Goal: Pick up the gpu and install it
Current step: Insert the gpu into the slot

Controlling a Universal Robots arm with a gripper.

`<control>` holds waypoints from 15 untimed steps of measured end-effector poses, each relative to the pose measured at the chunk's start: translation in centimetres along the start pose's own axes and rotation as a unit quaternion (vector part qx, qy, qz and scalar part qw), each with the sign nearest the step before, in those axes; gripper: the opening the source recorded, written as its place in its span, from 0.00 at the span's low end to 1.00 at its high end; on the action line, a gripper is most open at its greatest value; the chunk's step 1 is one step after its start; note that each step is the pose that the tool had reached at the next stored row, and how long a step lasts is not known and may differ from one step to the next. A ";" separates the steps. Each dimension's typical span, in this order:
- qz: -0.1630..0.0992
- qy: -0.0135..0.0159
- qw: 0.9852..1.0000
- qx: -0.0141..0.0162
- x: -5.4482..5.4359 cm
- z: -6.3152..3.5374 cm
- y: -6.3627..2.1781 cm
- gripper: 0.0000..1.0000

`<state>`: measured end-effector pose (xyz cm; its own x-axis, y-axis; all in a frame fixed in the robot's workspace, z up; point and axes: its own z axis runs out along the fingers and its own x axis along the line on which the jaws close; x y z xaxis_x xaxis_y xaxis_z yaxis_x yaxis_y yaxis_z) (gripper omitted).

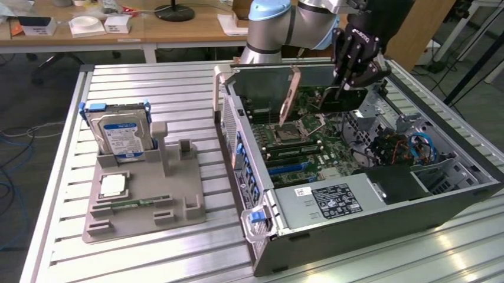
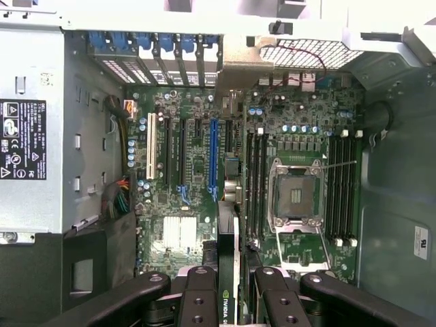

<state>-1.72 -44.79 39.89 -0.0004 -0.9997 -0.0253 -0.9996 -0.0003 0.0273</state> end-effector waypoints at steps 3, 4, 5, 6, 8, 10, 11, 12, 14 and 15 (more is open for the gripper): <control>0.000 0.001 1.000 0.000 0.0 0.22 -0.01 0.26; 0.000 0.001 1.000 0.000 0.0 0.32 -0.01 0.26; 0.000 0.002 1.000 0.000 0.0 0.41 -0.01 0.26; 0.000 0.002 1.000 0.000 0.0 0.49 -0.01 0.26; 0.000 0.003 1.000 0.000 0.0 0.66 -0.02 0.26; 0.000 0.004 1.000 0.000 0.0 0.85 -0.02 0.26; 0.000 0.004 1.000 0.000 0.0 0.94 -0.02 0.26; 0.000 0.005 1.000 0.000 0.0 1.03 -0.03 0.26; 0.000 0.006 1.000 0.000 0.0 1.18 -0.03 0.26; 0.000 0.007 1.000 0.000 0.0 1.24 -0.03 0.26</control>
<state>-1.72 -44.79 38.65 -0.0004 -0.9999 -0.0118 -0.9996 0.0001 0.0274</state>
